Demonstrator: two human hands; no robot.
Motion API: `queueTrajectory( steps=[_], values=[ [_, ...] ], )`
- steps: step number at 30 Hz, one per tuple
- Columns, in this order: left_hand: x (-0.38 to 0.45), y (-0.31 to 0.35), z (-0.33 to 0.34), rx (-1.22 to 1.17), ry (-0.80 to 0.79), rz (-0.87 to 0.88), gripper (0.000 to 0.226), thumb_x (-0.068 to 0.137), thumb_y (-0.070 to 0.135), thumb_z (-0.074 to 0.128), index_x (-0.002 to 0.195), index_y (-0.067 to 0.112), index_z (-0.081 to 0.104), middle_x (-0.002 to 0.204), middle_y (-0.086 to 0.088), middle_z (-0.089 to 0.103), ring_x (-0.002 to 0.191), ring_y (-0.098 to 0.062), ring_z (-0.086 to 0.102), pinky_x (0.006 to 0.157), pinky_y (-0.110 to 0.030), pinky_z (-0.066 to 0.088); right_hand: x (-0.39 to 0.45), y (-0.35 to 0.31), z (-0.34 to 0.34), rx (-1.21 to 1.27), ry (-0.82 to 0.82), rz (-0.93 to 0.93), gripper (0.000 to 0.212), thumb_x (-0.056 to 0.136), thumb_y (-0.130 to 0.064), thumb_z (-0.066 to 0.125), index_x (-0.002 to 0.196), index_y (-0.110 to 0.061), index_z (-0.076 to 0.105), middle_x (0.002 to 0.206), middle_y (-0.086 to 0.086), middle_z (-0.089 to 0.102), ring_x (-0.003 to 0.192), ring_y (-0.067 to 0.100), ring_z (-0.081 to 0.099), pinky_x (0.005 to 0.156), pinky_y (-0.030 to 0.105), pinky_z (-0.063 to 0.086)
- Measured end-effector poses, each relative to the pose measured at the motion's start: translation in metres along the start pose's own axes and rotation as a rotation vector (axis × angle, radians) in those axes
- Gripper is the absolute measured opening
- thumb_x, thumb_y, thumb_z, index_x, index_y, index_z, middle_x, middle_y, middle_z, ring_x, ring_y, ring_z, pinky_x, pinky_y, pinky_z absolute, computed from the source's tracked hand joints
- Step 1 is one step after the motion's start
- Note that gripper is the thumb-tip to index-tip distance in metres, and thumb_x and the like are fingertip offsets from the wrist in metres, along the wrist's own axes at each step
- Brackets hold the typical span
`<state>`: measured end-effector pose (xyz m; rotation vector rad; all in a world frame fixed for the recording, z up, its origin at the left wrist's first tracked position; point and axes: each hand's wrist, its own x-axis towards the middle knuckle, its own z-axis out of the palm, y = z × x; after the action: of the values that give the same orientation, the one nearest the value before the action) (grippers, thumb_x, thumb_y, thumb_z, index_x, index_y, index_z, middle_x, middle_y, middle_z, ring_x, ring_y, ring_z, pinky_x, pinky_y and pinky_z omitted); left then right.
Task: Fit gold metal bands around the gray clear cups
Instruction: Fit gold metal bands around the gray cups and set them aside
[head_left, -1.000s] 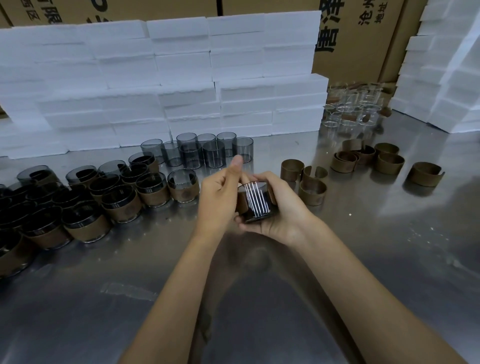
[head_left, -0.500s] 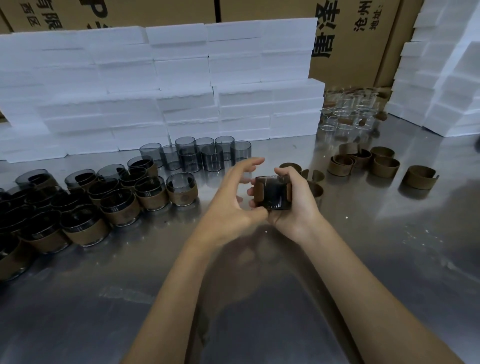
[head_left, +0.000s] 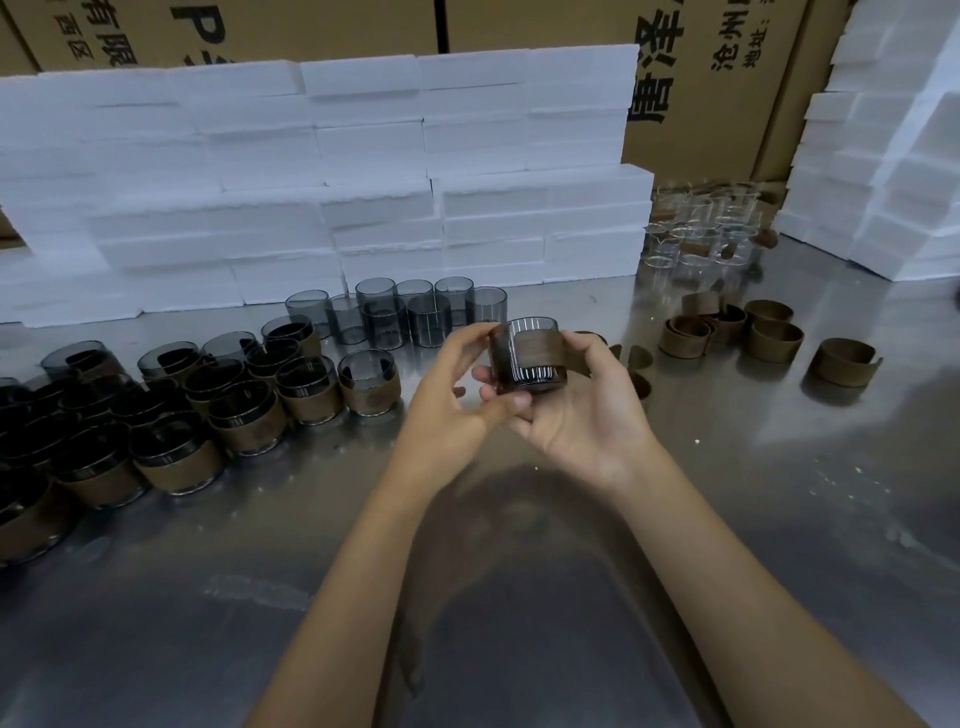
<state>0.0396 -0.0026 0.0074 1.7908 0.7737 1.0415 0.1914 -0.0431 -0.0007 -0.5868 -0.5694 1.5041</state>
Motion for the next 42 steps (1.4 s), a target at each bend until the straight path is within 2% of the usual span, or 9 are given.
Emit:
queueTrajectory(
  steps=[3,6,10,14,17,22,31,35,42],
  values=[
    [0.001,-0.006,0.002,0.189,0.088,0.038,0.077,0.081,0.017,0.085,0.144,0.042,0.046,0.143,0.013,0.053,0.135,-0.005,0.044,0.114,-0.034,0.038,0.004,0.002,0.001,-0.038,0.108,-0.102,0.051,0.089,-0.032,0.064,0.125,0.004,0.064,0.114,0.026,0.067,0.103,0.041,0.067,0.092,0.038,0.052],
    [0.0,-0.006,0.004,0.202,0.129,0.103,0.079,0.079,0.021,0.086,0.139,0.052,0.045,0.137,0.017,0.054,0.118,0.003,0.05,0.09,-0.007,0.039,0.006,0.007,0.006,-0.206,0.197,-0.179,0.034,0.094,-0.025,0.067,0.12,-0.004,0.062,0.107,0.016,0.067,0.095,0.026,0.067,0.077,0.028,0.056],
    [0.003,-0.004,0.001,0.044,0.105,0.046,0.068,0.081,0.007,0.084,0.132,0.041,0.053,0.131,0.008,0.061,0.109,-0.007,0.064,0.088,-0.021,0.052,0.006,0.007,0.008,-0.289,0.244,-0.238,0.059,0.086,-0.038,0.073,0.131,-0.003,0.058,0.114,0.015,0.07,0.099,0.023,0.07,0.087,0.034,0.057],
    [0.004,-0.002,-0.005,-0.137,0.022,-0.034,0.066,0.083,-0.006,0.077,0.133,0.028,0.052,0.133,-0.002,0.065,0.114,-0.017,0.065,0.093,-0.029,0.054,0.003,0.005,0.004,-0.122,0.171,-0.055,0.056,0.099,-0.05,0.056,0.13,-0.004,0.063,0.124,0.02,0.069,0.117,0.038,0.067,0.098,0.046,0.055],
    [0.003,-0.002,-0.009,-0.114,-0.019,-0.067,0.065,0.084,0.002,0.08,0.133,0.034,0.051,0.137,0.003,0.064,0.127,-0.02,0.059,0.103,-0.04,0.051,0.005,0.007,0.002,-0.052,0.151,-0.028,0.051,0.101,-0.044,0.054,0.128,-0.002,0.063,0.133,0.029,0.063,0.119,0.042,0.065,0.091,0.042,0.059],
    [0.002,0.0,-0.009,-0.217,-0.005,-0.093,0.065,0.082,0.007,0.082,0.136,0.029,0.054,0.132,0.005,0.067,0.121,-0.002,0.06,0.083,-0.01,0.049,0.005,0.008,0.001,0.031,0.061,-0.044,0.053,0.098,-0.037,0.058,0.134,0.002,0.059,0.136,0.03,0.06,0.123,0.046,0.062,0.094,0.043,0.059],
    [0.004,-0.005,-0.009,-0.199,0.025,-0.072,0.065,0.081,0.001,0.082,0.133,0.027,0.052,0.13,0.005,0.064,0.12,-0.003,0.06,0.085,-0.012,0.051,0.002,0.008,0.003,0.028,0.006,-0.024,0.044,0.101,-0.023,0.055,0.135,0.004,0.057,0.138,0.03,0.058,0.124,0.051,0.059,0.104,0.049,0.053],
    [0.005,-0.012,-0.008,0.008,0.127,-0.093,0.066,0.076,0.021,0.09,0.128,0.039,0.052,0.124,0.005,0.059,0.108,0.001,0.059,0.082,-0.009,0.044,0.005,0.015,0.006,-0.304,0.112,-0.008,0.041,0.106,-0.017,0.051,0.141,0.003,0.05,0.127,0.02,0.065,0.118,0.034,0.065,0.104,0.045,0.053],
    [0.008,-0.029,-0.026,0.837,0.18,-0.039,0.074,0.079,0.036,0.076,0.144,0.03,0.042,0.129,0.002,0.056,0.132,-0.023,0.041,0.117,-0.042,0.017,0.008,0.019,0.003,-0.814,0.374,-0.071,0.032,0.098,-0.014,0.064,0.13,-0.013,0.059,0.128,0.011,0.065,0.119,0.026,0.064,0.112,0.04,0.046]
  ],
)
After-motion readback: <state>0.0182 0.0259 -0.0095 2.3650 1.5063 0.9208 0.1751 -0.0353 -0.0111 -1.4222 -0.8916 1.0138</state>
